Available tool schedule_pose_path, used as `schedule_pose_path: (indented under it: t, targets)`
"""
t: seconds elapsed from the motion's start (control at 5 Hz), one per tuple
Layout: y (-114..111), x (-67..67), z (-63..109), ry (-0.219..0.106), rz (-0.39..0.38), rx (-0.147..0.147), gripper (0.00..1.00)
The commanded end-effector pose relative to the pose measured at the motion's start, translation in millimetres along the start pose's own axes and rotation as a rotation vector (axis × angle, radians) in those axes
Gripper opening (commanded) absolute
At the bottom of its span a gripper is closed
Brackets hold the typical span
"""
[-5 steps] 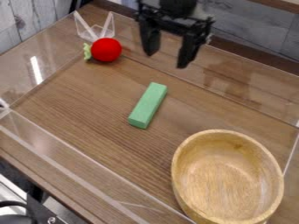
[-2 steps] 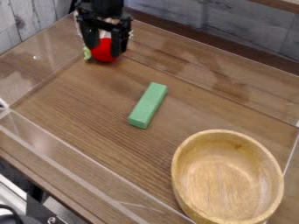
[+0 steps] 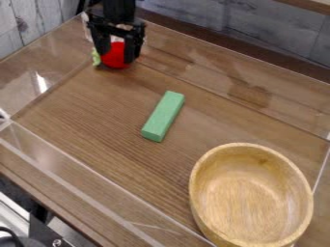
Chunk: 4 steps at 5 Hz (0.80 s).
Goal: Move the red fruit to the right
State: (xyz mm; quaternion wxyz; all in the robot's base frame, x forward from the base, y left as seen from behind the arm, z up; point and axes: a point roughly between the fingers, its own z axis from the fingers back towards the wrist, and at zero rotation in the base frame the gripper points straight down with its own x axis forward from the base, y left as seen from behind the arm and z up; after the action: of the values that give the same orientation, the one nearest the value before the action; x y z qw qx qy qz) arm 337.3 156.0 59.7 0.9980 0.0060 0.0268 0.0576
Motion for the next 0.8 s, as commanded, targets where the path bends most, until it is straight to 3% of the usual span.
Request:
schedule_pose_path:
  t: [0.0,0.4,0.6]
  targets:
    - [16,18.6,16.2,-0.076,0.056,0.037,1.0]
    - [-10,29.9,14.4,-0.081,0.094,0.042,1.0]
    - [-18,35.1,13.7,-0.08,0.113,0.044,0.0]
